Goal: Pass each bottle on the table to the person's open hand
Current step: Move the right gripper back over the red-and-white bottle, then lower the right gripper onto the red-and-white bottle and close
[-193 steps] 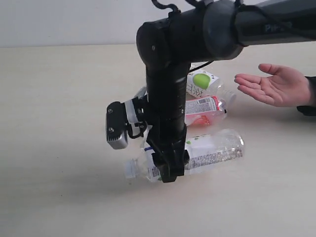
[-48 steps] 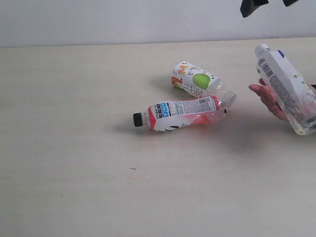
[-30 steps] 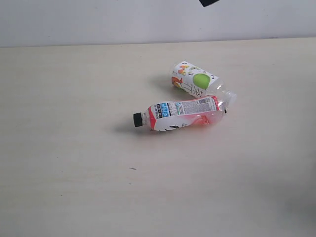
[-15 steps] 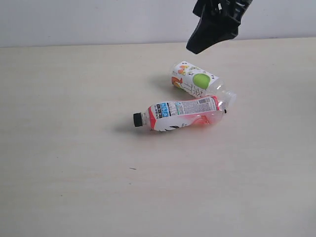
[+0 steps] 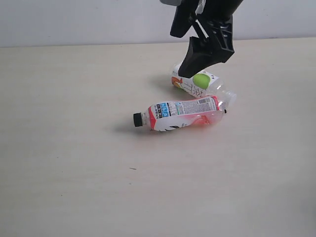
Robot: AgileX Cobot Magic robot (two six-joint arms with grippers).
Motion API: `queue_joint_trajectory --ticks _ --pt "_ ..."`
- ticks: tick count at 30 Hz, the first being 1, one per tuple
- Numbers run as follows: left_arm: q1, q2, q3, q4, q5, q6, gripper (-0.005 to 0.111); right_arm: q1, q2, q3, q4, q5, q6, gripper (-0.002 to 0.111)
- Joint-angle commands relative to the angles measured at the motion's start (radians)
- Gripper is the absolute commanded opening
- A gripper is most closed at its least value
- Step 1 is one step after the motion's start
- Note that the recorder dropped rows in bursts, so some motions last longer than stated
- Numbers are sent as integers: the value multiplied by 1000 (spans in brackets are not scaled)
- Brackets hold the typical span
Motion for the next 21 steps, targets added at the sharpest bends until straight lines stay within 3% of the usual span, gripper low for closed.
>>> queue_joint_trajectory --ticks 1,21 --pt "3 -9 3 -3 -15 1 1 25 0 4 -8 -2 -24 81" --pt "3 -9 3 -3 -15 1 1 30 0 4 -26 -2 -22 81"
